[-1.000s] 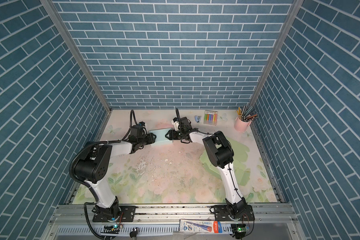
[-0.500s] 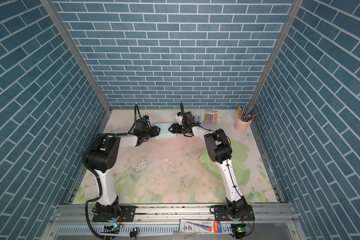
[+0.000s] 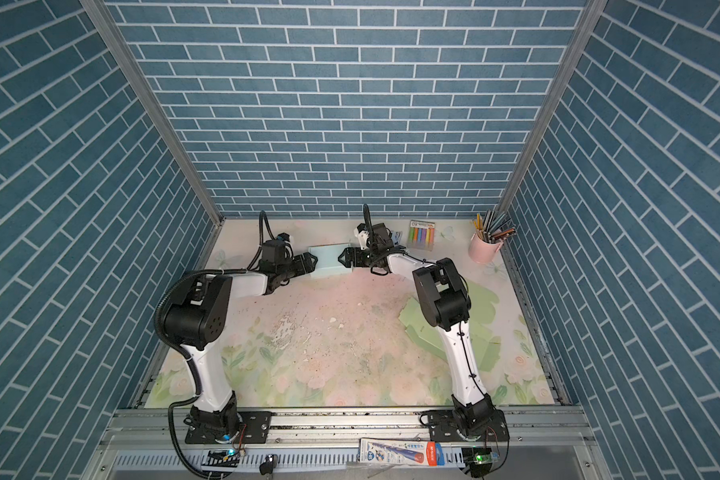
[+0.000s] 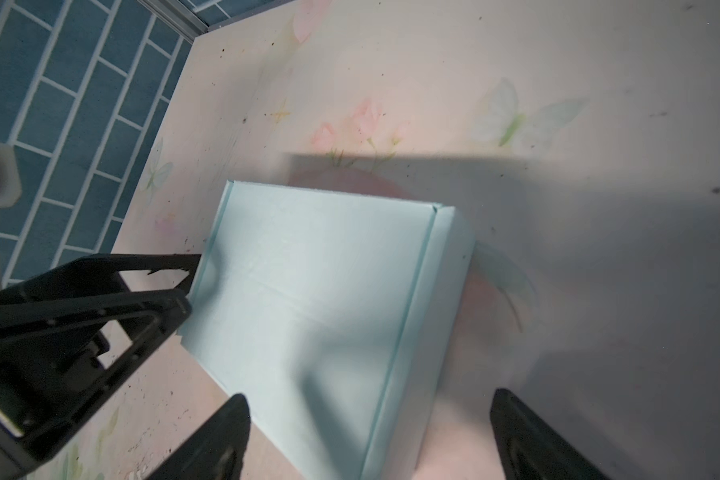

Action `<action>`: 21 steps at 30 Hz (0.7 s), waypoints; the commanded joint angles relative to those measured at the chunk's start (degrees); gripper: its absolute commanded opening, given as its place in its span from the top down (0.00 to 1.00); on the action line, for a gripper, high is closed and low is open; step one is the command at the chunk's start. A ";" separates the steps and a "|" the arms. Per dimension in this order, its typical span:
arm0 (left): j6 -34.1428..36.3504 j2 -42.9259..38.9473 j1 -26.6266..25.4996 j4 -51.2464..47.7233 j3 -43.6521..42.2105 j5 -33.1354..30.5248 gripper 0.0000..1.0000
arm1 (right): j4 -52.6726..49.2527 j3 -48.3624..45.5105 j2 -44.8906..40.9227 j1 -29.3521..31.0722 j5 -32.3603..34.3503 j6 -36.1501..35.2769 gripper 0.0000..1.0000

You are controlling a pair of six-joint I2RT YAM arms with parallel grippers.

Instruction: Fold the paper box

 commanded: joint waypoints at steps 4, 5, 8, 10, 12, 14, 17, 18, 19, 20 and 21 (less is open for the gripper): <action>1.40 -12.25 0.66 0.47 -7.22 -1.12 0.11 | 1.61 -8.83 -13.05 0.35 5.31 -4.07 0.09; 0.58 -14.50 0.78 1.46 -9.60 0.07 0.12 | 0.97 -10.53 -15.28 0.98 7.38 -5.41 0.10; -2.20 -20.98 0.26 5.18 -17.05 4.11 0.11 | -0.35 -17.16 -22.49 2.97 13.55 -8.02 0.10; -2.87 -25.82 -0.95 5.68 -21.34 4.51 0.11 | -3.26 -21.01 -26.71 3.50 17.44 -8.73 0.10; -2.92 -30.38 -2.73 4.82 -24.92 4.77 0.12 | -7.00 -24.76 -30.93 4.01 21.44 -9.27 0.10; -2.17 -36.22 -6.41 2.31 -27.94 3.17 0.12 | -11.43 -28.64 -35.41 4.69 25.20 -9.30 0.10; -1.45 -43.54 -13.10 -2.23 -30.75 -1.30 0.11 | -15.14 -35.43 -42.25 5.96 30.98 -7.83 0.11; -1.71 -45.32 -15.01 -2.97 -31.68 -2.27 0.11 | -16.09 -37.49 -44.16 6.02 32.12 -7.06 0.11; -2.05 -46.97 -17.09 -3.62 -32.45 -3.21 0.11 | -17.05 -39.55 -46.13 6.15 33.06 -6.39 0.11; -2.36 -48.12 -19.16 -4.31 -32.89 -4.15 0.12 | -17.92 -41.41 -47.79 6.18 33.85 -5.90 0.11; -2.47 -48.84 -20.73 -5.00 -33.10 -4.83 0.11 | -18.51 -42.72 -48.89 6.24 34.41 -5.73 0.11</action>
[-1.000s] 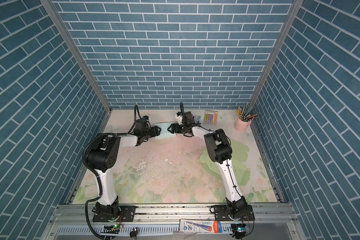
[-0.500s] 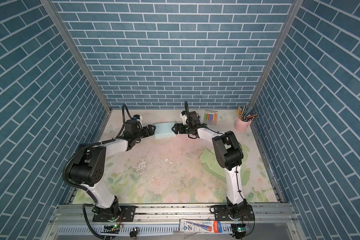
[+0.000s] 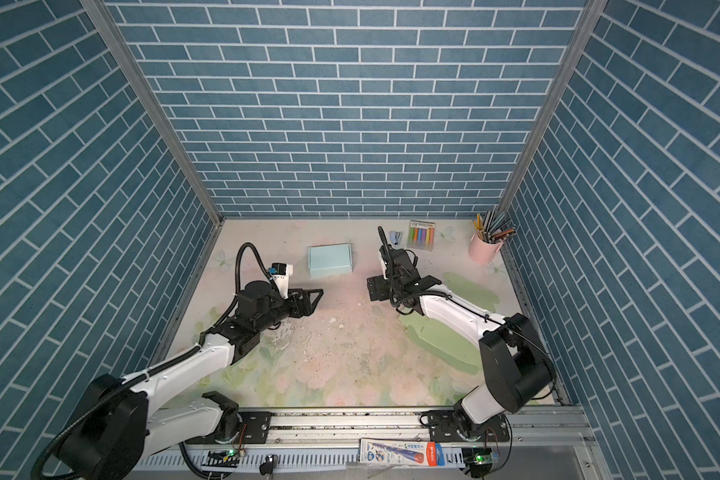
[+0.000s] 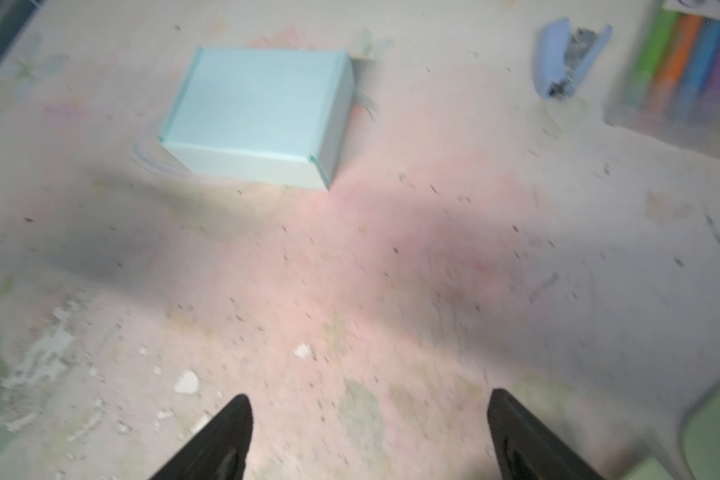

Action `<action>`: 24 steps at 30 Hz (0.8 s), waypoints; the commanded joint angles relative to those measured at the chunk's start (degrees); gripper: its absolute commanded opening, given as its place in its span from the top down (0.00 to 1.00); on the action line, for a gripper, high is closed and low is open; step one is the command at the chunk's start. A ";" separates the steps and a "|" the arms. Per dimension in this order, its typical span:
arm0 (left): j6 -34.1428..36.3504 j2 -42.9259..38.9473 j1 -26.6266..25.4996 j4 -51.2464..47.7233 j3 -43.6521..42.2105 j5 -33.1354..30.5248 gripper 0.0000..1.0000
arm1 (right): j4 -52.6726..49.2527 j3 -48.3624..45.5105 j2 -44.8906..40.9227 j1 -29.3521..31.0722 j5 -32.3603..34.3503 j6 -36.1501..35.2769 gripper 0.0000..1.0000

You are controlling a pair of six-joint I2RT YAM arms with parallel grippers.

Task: Fold the paper box
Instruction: 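Release the box and draw both grippers back toward the green blank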

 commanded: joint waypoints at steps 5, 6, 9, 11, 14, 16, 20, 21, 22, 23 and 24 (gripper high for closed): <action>-0.47 -4.23 -10.64 -5.67 -1.90 -7.59 0.12 | -10.09 -5.49 -3.05 0.26 10.51 2.47 0.13; -0.54 -4.57 -11.33 -6.13 -2.05 -8.45 0.12 | -10.97 -5.35 -2.20 0.30 11.29 2.48 0.13; -1.51 -5.95 -12.58 -6.11 -3.20 -9.66 0.12 | -11.20 -5.35 0.46 0.51 12.73 2.54 0.16; -2.05 -6.69 -12.79 -5.74 -3.60 -9.80 0.11 | -11.83 -4.75 2.49 0.94 14.36 2.66 0.18; -2.01 -7.48 -13.26 -6.70 -3.31 -10.42 0.11 | -12.54 -3.91 4.48 1.88 15.75 2.97 0.21; -1.84 -7.69 -13.35 -7.04 -3.22 -10.98 0.12 | -11.87 -3.90 5.24 2.38 15.01 2.96 0.23; -1.95 -7.63 -13.35 -7.45 -3.24 -11.30 0.12 | -13.71 -2.70 7.09 3.36 18.13 3.47 0.26; -1.93 -7.54 -13.39 -7.45 -3.22 -11.27 0.12 | -14.12 -2.38 7.47 3.53 18.63 3.40 0.27; -1.88 -7.45 -13.33 -7.48 -3.21 -11.26 0.11 | -14.58 -2.15 7.91 3.73 19.22 3.32 0.29; -1.84 -7.37 -13.35 -7.54 -3.25 -11.27 0.11 | -15.06 -1.89 8.23 4.07 19.89 3.43 0.30; -1.85 -7.43 -13.28 -7.50 -3.22 -11.25 0.11 | -15.49 -1.66 8.55 4.30 20.45 3.56 0.32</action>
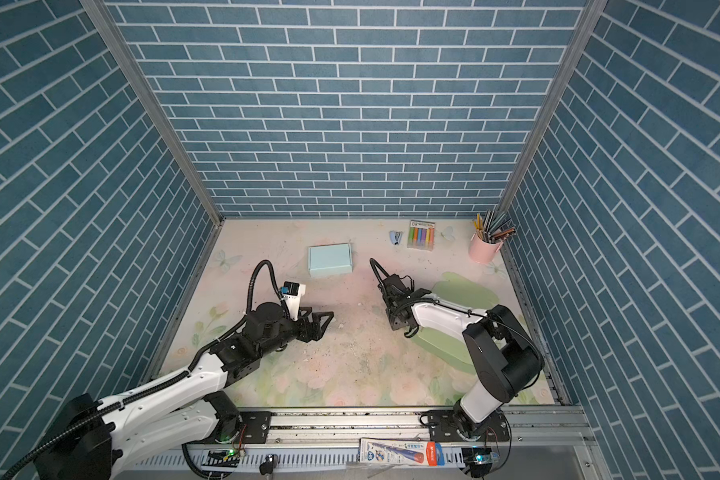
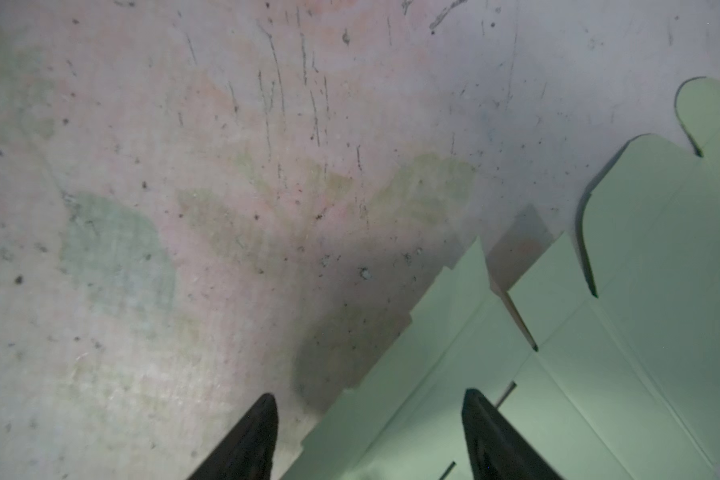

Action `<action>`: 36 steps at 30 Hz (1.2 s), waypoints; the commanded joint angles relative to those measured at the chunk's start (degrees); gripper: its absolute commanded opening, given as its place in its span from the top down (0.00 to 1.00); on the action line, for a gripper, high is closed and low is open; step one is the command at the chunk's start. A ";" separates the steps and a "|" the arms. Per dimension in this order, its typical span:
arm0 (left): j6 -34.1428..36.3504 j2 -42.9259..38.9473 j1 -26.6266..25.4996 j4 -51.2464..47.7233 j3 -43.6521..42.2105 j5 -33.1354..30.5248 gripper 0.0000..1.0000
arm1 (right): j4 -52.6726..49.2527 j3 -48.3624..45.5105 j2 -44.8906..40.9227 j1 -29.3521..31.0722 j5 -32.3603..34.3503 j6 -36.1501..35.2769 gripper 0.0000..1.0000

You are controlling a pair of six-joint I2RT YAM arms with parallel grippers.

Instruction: Fold the paper box

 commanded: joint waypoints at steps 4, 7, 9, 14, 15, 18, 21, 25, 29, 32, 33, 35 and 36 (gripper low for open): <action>-0.79 -0.22 -0.44 0.10 -0.23 -1.00 0.12 | -5.10 2.63 2.07 2.27 5.94 2.59 0.40; -0.75 0.23 -0.42 -0.15 0.16 -0.94 0.12 | -6.70 3.35 2.16 3.27 7.58 3.10 0.48; -0.70 0.37 -0.43 -0.18 0.31 -0.90 0.12 | -7.46 3.60 2.02 3.88 8.32 3.43 0.52; -1.27 0.38 -0.43 0.51 0.23 -1.04 0.12 | -9.87 4.06 1.86 5.32 11.05 4.79 0.65; -1.31 0.47 -0.33 0.49 0.29 -0.97 0.12 | -10.07 3.97 1.82 5.40 11.25 4.83 0.67; -1.32 0.46 -0.52 0.62 0.38 -0.83 0.11 | -10.03 3.75 1.65 5.49 11.56 5.03 0.72; -1.40 0.38 -0.43 0.60 0.14 -1.03 0.12 | -10.38 3.62 1.14 5.81 12.07 5.46 0.74; -1.40 0.63 -0.42 0.62 0.08 -1.22 0.12 | -12.07 4.09 -0.54 7.13 13.44 6.43 0.78; -1.49 0.58 -0.38 -0.03 0.56 -2.19 0.12 | -13.62 4.39 -2.50 8.65 14.44 7.15 0.83; -1.28 -0.89 -0.47 -1.24 0.91 -3.59 0.12 | -14.47 4.04 -3.92 9.27 14.81 7.14 0.86; -1.15 -1.70 -0.36 -1.67 1.07 -4.05 0.11 | -14.45 3.75 -4.46 9.48 14.84 7.19 0.87; -0.75 -2.87 -0.26 -2.73 1.57 -4.60 0.12 | -14.61 3.29 -5.35 10.19 14.95 7.42 0.90; -0.55 -3.20 -0.26 -3.49 1.91 -4.85 0.11 | -14.79 3.31 -5.70 10.88 15.07 7.70 0.93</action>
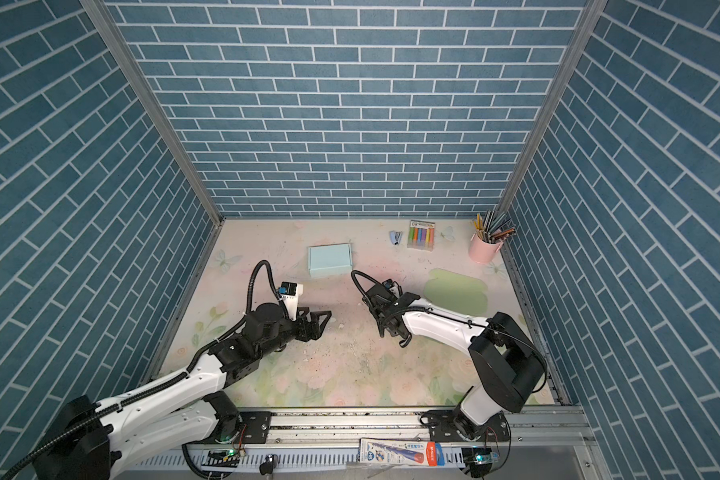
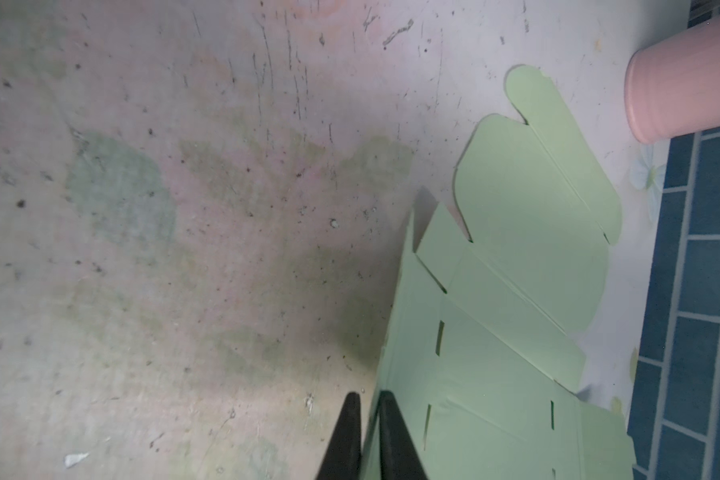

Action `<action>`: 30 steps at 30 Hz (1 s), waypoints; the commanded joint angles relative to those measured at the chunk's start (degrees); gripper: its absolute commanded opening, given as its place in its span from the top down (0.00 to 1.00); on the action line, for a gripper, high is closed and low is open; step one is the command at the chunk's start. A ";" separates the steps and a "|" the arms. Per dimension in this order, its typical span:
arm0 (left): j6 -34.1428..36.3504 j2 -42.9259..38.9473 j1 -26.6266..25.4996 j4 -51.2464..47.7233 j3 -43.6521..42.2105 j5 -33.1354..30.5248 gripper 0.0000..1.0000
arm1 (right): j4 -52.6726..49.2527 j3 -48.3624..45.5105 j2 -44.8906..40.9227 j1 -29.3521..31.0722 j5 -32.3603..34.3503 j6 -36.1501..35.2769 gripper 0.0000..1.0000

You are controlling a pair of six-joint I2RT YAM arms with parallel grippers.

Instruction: Fold the paper box

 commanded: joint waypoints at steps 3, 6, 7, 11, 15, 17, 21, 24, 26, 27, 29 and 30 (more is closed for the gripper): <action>0.72 -2.33 0.42 -3.58 3.02 -2.15 0.11 | -1.55 1.34 -3.50 5.81 2.28 1.86 0.95; 0.26 -2.61 3.04 -3.92 3.65 0.95 0.12 | 3.88 2.28 -5.38 12.65 0.24 -2.48 0.95; -0.03 -2.79 4.39 -3.76 3.59 2.84 0.12 | 6.37 2.27 -6.10 15.07 -0.97 -4.65 0.95; -0.24 -4.87 9.59 -5.40 4.00 6.67 0.12 | 15.30 0.06 -8.64 23.04 -6.75 -11.06 0.95; -0.25 -7.26 13.18 -7.10 3.76 7.55 0.12 | 22.52 -5.44 -10.64 27.21 -13.77 -13.37 0.96; 0.01 -7.48 13.88 -7.62 3.70 7.53 0.12 | 23.81 -7.30 -11.01 28.17 -15.87 -13.16 0.96; 0.58 -5.56 13.98 -6.95 3.47 8.47 0.12 | 26.36 -10.12 -11.45 32.06 -18.66 -14.89 0.96; 0.81 -2.83 13.94 -5.54 3.29 9.74 0.12 | 26.81 -11.26 -10.96 33.87 -20.11 -15.73 0.94; 0.89 -0.92 13.95 -4.49 2.81 10.60 0.12 | 26.15 -11.67 -10.28 33.85 -18.75 -14.86 0.93; 1.03 0.05 13.87 -4.29 2.52 10.93 0.12 | 25.47 -11.73 -10.05 33.69 -17.79 -14.18 0.91; 1.31 1.16 13.60 -4.33 1.96 11.18 0.12 | 24.76 -11.97 -10.41 32.68 -18.18 -12.44 0.84; 1.50 1.52 13.32 -4.35 1.71 11.14 0.12 | 24.90 -12.38 -11.10 31.92 -19.22 -11.52 0.80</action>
